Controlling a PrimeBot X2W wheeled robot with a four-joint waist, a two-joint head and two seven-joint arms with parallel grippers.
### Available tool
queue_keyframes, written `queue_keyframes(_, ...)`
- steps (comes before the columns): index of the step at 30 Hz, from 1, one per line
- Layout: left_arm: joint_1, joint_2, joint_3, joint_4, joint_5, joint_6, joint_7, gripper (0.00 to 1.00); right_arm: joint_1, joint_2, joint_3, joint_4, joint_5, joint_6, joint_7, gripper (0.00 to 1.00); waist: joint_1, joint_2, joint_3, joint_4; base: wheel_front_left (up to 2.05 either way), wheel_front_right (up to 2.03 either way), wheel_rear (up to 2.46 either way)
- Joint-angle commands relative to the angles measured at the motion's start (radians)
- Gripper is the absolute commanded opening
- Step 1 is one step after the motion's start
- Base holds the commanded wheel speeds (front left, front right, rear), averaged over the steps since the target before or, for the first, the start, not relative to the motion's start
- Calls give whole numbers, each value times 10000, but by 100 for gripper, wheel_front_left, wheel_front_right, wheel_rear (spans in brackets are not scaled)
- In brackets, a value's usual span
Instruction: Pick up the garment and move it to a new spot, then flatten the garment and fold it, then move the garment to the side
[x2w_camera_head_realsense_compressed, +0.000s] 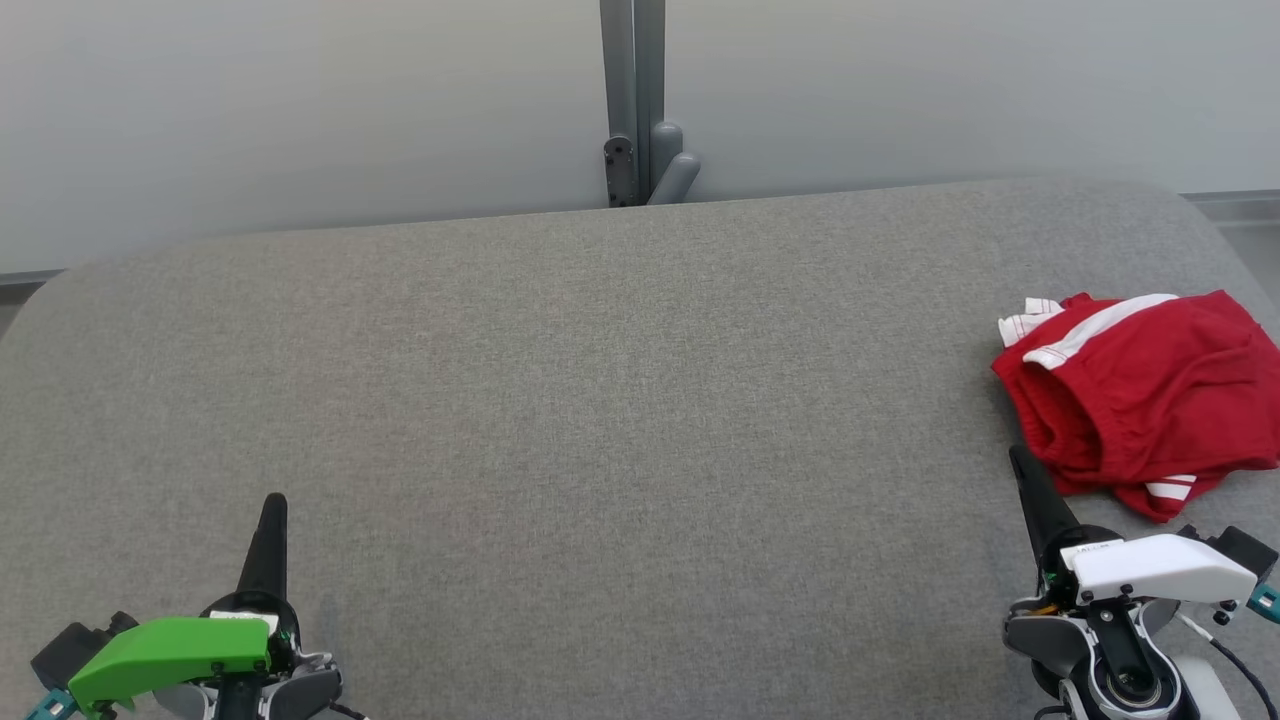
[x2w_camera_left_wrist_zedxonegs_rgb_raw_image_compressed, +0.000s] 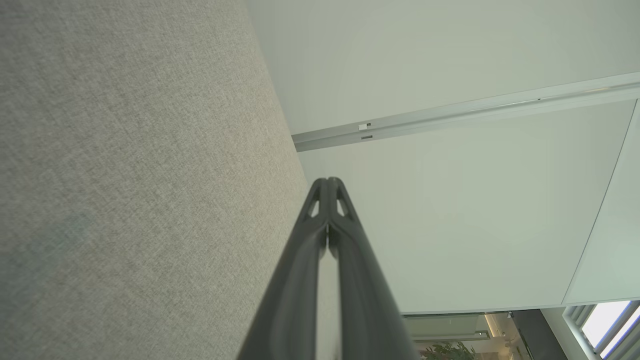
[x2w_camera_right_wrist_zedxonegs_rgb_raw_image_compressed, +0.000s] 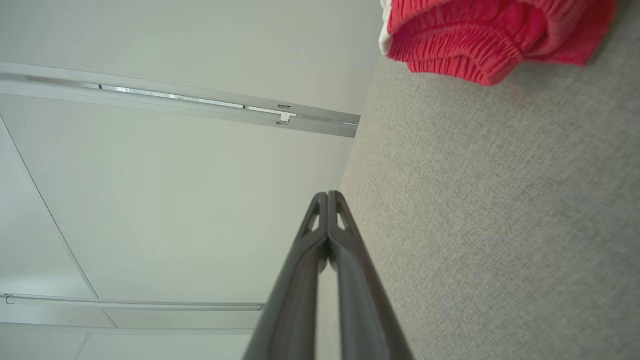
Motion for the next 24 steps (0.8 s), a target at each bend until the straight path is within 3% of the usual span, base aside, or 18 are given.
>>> queue_keyframes(1,-221,68,70,-84,-198,-86,55,0,26,-42,-64,-135,246,5,74,0,0,0,4,5,0,0,0)
queue_keyframes(24,-297,76,205,-331,-1794,-187,490,0,136,-48,-372,-480,1992,4,496,0,0,0,67,69,0,0,0)
